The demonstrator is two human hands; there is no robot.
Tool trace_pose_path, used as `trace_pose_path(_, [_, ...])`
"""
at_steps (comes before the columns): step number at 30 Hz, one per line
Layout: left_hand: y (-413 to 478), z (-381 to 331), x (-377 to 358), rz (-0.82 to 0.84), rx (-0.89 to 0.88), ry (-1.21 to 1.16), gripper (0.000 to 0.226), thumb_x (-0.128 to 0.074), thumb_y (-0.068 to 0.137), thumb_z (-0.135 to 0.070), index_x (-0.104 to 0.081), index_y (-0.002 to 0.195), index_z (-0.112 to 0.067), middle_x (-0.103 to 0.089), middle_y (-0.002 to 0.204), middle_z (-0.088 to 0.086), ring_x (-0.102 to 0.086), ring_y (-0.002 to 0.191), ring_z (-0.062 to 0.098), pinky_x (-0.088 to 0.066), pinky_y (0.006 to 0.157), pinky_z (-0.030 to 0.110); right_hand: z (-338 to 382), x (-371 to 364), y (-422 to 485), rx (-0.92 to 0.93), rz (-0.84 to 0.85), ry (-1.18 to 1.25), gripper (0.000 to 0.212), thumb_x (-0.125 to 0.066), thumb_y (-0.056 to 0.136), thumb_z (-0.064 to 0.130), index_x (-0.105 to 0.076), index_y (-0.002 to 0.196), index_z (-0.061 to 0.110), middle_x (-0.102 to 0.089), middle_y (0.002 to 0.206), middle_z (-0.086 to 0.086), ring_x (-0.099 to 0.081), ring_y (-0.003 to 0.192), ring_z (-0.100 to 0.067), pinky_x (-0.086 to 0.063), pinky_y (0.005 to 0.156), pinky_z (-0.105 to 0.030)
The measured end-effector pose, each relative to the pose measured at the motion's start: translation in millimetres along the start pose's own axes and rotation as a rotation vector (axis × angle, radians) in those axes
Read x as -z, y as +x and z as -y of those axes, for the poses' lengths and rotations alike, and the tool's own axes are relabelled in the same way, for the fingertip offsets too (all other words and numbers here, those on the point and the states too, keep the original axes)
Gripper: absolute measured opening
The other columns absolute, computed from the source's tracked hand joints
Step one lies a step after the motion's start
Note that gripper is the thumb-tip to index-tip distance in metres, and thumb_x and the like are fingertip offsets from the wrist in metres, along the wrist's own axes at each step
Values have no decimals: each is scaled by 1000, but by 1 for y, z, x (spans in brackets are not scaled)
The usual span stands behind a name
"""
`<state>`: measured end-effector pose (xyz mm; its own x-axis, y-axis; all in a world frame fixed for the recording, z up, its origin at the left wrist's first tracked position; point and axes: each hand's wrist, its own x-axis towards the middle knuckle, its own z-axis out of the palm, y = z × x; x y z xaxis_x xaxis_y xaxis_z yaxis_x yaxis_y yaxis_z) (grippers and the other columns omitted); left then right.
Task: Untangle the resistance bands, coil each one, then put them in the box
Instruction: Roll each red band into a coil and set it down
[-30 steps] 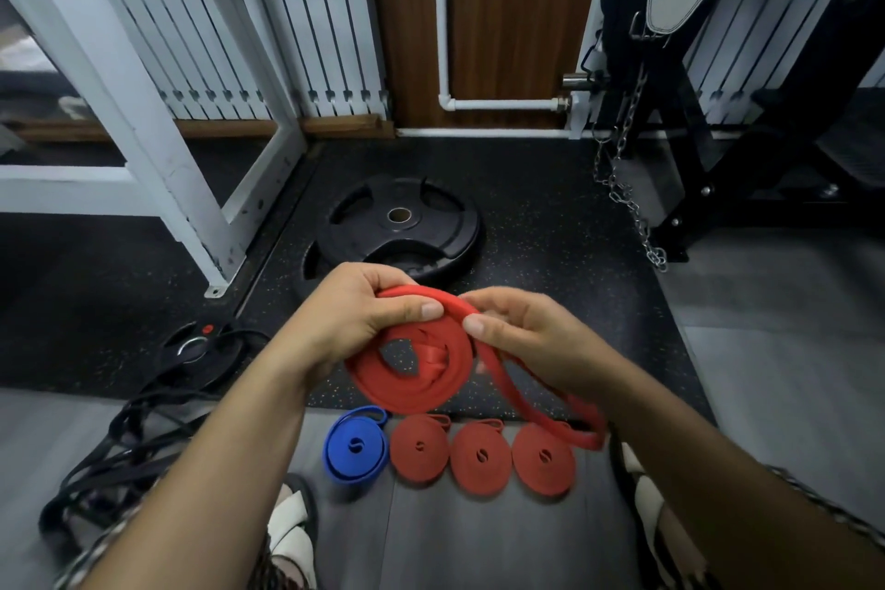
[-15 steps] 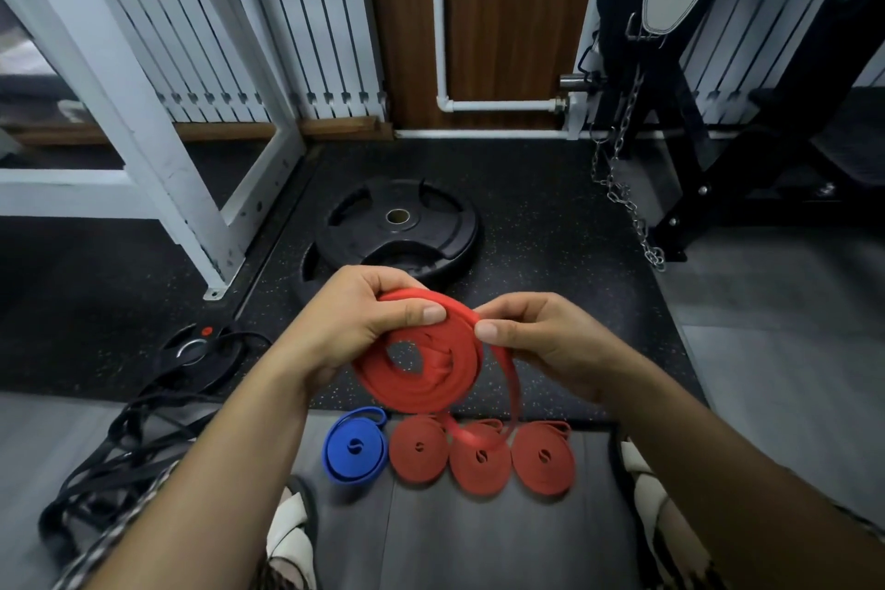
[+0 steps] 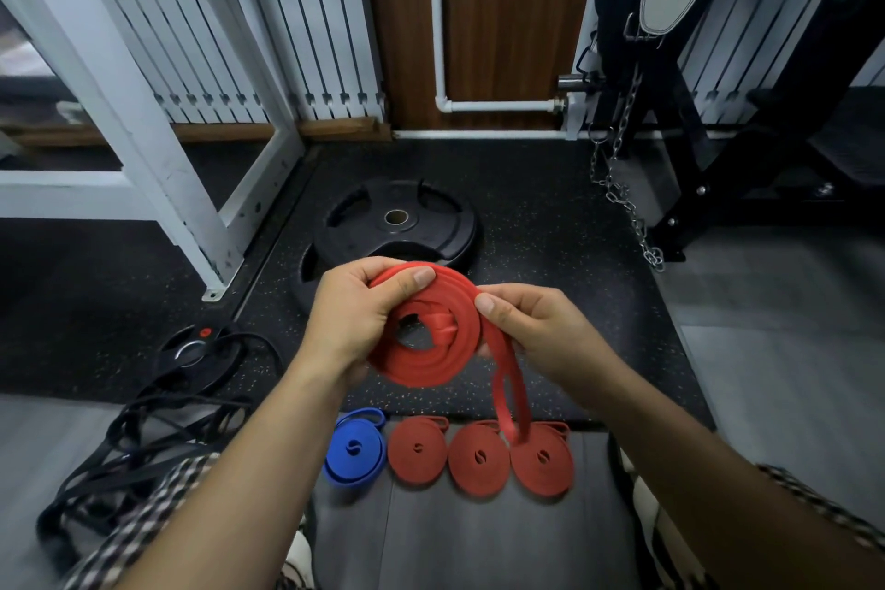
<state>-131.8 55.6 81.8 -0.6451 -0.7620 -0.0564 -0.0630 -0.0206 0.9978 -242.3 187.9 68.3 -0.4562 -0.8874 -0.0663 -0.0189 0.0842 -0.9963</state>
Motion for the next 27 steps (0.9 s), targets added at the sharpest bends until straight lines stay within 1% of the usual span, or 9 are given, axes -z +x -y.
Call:
trace_pose_path(3, [1, 2, -7, -68, 14, -83, 7, -69, 76, -8, -67, 71, -12, -68, 57, -4, -62, 54, 6, -52, 55, 18, 1, 2, 1, -29, 3, -17, 23, -44, 97, 15, -66, 93, 21, -66, 58, 10, -61, 56, 1, -48, 56, -13])
trace_pose_path(5, [4, 1, -9, -135, 11, -134, 7, -68, 78, -8, -66, 72, -12, -67, 55, -6, -61, 52, 4, -51, 54, 16, -2, 3, 2, -42, -11, -19, 25, -45, 97, 17, -67, 89, 26, -69, 68, 4, -64, 66, -5, -55, 65, -22])
trace_pose_path(7, [8, 1, -13, -196, 21, -203, 7, -67, 79, -9, -65, 73, -11, -66, 53, -7, -61, 51, 2, -50, 53, 14, -6, 2, 3, -44, -51, 15, 27, -45, 97, 19, -68, 87, 28, -69, 77, -2, -64, 71, -9, -56, 71, -24])
trace_pose_path(12, [7, 4, -30, -258, 75, -322, 11, -65, 82, -13, -65, 72, -11, -66, 52, -5, -60, 49, 4, -53, 55, 18, -9, 1, 5, -45, -116, 281, 27, -45, 96, 18, -71, 91, 18, -73, 86, -2, -67, 83, -12, -53, 84, -29])
trace_pose_path(16, [6, 3, -37, -328, 58, -355, 10, -65, 83, -13, -65, 73, -11, -66, 52, -7, -60, 50, 3, -52, 53, 16, -5, 5, 4, -84, -110, 403, 24, -47, 94, 13, -71, 90, 13, -73, 81, -5, -68, 76, -13, -56, 72, -26])
trace_pose_path(20, [-3, 13, -48, -359, 152, -447, 11, -64, 84, -21, -66, 80, -11, -67, 66, 1, -61, 65, 16, -53, 69, 29, -10, 3, 5, -81, -165, 396, 22, -49, 93, 12, -70, 91, 10, -71, 78, -8, -67, 70, -15, -56, 72, -27])
trace_pose_path(23, [-5, 21, -49, -287, 239, -449, 15, -63, 84, -25, -68, 82, -11, -69, 72, 4, -64, 71, 18, -53, 80, 36, -10, 7, 4, -60, -198, 352, 22, -49, 93, 10, -71, 88, 10, -71, 74, -8, -66, 66, -14, -56, 65, -23])
trace_pose_path(25, [-2, 20, -43, -142, 282, -404, 20, -67, 77, -31, -68, 80, -12, -70, 72, 5, -63, 71, 19, -51, 85, 39, -8, 13, 4, -66, -209, 335, 23, -50, 93, 9, -71, 85, 12, -71, 72, -6, -66, 63, -12, -55, 62, -22])
trace_pose_path(27, [1, 15, -35, 2, 306, -299, 30, -67, 66, -40, -69, 79, -12, -70, 72, 4, -62, 70, 18, -50, 81, 36, -7, 20, 4, -86, -192, 304, 24, -50, 92, 8, -71, 83, 13, -71, 71, -5, -65, 61, -11, -55, 60, -21])
